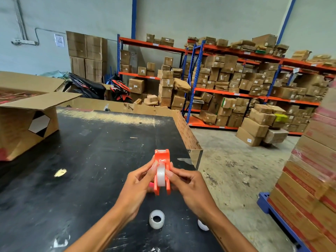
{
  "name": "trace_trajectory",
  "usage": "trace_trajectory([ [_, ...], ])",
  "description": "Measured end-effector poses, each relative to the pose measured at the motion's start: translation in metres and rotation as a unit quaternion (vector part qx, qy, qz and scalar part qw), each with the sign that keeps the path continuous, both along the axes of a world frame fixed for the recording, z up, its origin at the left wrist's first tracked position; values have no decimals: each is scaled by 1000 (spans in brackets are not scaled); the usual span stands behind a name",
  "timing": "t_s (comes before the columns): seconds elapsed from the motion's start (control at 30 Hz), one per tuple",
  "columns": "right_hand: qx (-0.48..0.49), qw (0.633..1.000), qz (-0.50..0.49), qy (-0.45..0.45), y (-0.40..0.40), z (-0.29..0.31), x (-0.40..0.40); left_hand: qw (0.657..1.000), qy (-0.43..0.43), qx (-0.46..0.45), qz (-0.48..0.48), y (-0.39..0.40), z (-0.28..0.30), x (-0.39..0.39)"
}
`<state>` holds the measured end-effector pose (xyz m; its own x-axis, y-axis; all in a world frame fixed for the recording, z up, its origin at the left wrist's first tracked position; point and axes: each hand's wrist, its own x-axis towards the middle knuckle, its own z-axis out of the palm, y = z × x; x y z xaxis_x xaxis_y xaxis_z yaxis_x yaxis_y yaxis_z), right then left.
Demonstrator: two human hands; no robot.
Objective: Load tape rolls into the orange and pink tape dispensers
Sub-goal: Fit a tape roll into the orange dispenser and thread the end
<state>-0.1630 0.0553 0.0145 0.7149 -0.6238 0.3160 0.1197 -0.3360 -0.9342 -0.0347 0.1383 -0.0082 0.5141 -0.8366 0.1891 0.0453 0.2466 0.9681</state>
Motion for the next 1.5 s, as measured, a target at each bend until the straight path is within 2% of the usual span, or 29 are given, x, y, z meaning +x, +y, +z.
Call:
trace_trajectory([
  [0.13,-16,999,-17,23,-6,3,-6,1000,5,-6,18,-4,1,-8],
  [0.3,-97,986,-129,35,-9,4,-8,999,1,1,50,1,-5,-13],
  [0.53,-156,975,-32,155,-6,5,-5,998,-33,18,53,9,-10,-10],
  [0.7,-135,985,-48,93,-9,3,-5,998,-39,23,52,6,-11,-12],
  [0.93,-170,981,-82,33,-26,35,2,997,-62,27,36,3,-7,-7],
  [1.1,-165,980,-89,68,-45,49,10,997,-68,24,8,2,-1,-9],
  [1.2,-135,983,-78,94,-46,51,14,999,-42,26,-11,2,5,-12],
  [1.5,-100,987,-56,113,-39,44,14,997,-45,58,-36,16,1,-5],
])
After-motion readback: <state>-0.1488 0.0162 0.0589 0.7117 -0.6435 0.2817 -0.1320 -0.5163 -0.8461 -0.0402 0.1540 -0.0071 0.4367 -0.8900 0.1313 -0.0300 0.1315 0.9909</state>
